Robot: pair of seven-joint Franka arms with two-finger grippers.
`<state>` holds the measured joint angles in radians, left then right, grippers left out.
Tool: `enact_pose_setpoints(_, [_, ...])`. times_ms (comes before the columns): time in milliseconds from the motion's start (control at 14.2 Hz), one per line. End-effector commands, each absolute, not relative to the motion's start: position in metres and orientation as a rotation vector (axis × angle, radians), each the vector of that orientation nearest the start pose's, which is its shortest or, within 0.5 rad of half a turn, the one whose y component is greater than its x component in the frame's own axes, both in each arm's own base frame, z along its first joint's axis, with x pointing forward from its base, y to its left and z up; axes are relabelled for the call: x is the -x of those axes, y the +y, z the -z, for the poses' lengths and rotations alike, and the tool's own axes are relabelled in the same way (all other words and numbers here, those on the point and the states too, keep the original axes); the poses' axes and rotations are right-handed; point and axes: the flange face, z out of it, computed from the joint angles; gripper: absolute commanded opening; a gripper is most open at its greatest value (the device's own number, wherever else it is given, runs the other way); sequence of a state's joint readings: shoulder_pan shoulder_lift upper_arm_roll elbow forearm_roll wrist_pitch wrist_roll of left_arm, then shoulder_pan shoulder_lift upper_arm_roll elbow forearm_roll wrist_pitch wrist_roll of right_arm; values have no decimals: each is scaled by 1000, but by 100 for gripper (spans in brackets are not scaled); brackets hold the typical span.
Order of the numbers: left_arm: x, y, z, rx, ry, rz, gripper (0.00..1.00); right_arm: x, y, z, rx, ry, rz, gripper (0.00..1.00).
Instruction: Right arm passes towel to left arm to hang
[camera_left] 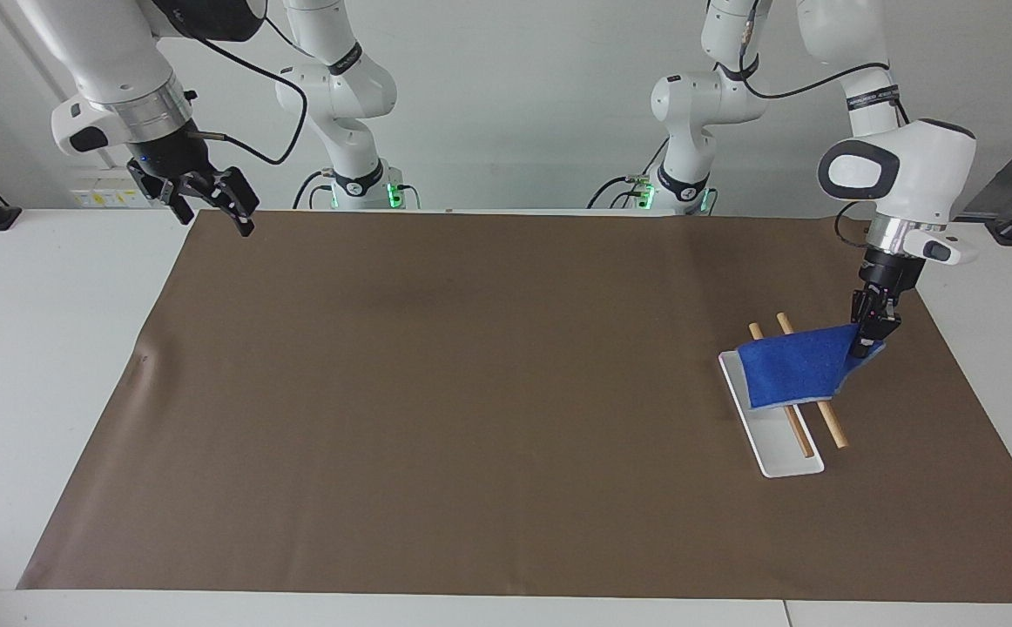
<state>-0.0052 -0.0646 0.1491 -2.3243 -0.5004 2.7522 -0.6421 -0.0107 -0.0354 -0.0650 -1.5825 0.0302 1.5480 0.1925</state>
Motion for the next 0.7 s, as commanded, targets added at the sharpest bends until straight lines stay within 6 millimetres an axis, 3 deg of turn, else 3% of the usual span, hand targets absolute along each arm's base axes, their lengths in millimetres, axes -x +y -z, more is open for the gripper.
enact_pose_setpoints(0, [-520, 90, -405, 2861, -1942, 729, 0, -533, -34, -635, 3056, 417, 6, 100])
enact_pose_setpoints(281, [-521, 82, -404, 2882, -1921, 712, 0, -531, -23, -633, 3085, 327, -1, 100])
enact_pose_setpoints(352, [-521, 82, -405, 2882, -1923, 712, 22, -530, -25, -633, 3088, 294, 0, 100])
enact_pose_setpoints(422, [-522, 82, -405, 2882, -1923, 714, 60, -530, -28, -633, 3090, 273, -2, 100])
enact_pose_setpoints(493, [-522, 82, -406, 2883, -1923, 717, 86, -530, -29, -632, 3090, 275, -4, 100])
enact_pose_setpoints(633, [-523, 83, -408, 2883, -1922, 723, 96, -530, -28, -632, 3089, 284, -9, 100])
